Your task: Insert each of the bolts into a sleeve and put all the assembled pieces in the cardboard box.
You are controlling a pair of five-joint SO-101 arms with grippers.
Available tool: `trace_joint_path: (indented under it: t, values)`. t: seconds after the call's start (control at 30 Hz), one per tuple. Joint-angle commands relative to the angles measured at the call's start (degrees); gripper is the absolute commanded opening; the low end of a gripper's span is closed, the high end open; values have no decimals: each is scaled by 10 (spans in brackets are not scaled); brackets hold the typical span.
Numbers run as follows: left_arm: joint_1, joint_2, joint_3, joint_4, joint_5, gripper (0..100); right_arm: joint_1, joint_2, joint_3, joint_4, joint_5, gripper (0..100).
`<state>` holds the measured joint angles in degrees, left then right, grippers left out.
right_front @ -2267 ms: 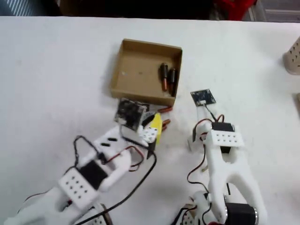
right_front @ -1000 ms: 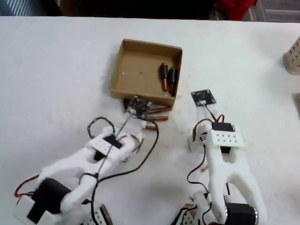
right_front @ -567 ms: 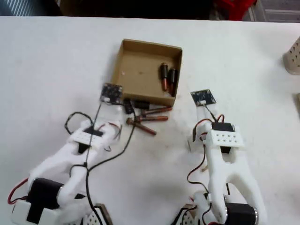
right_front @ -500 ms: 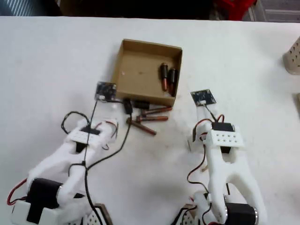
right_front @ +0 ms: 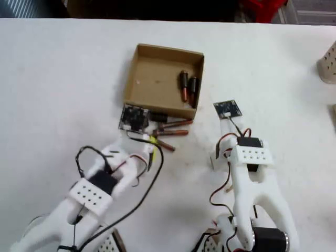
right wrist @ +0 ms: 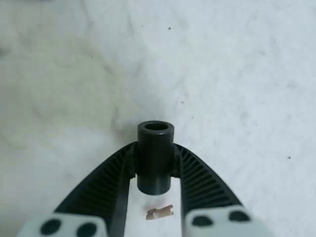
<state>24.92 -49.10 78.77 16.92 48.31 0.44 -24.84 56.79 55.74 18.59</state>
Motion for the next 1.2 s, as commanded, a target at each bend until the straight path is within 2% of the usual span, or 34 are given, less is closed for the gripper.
trace_joint_path:
  t: [0.0, 0.2, 0.33, 0.57, 0.73, 1.07, 1.17]
  values:
    - [47, -5, -1, -32, 7, 229, 5, -19, -3, -4, 4, 18]
    - [49, 144, -63, -56, 8, 154, 7, -19, -3, -4, 4, 18]
    - [48, 262, -116, -87, 35, 168, 7, -19, -3, -4, 4, 18]
    - [16, 401, -201, -83, 76, 189, 7, -19, -3, -4, 4, 18]
    - [-18, 436, -251, -36, 93, 191, 6, -19, -3, -4, 4, 18]
    - [-22, 437, -257, -40, 105, 192, 7, -19, -3, -4, 5, 18]
    - [-46, 438, -257, -40, 125, 192, 7, -19, -3, -4, 5, 18]
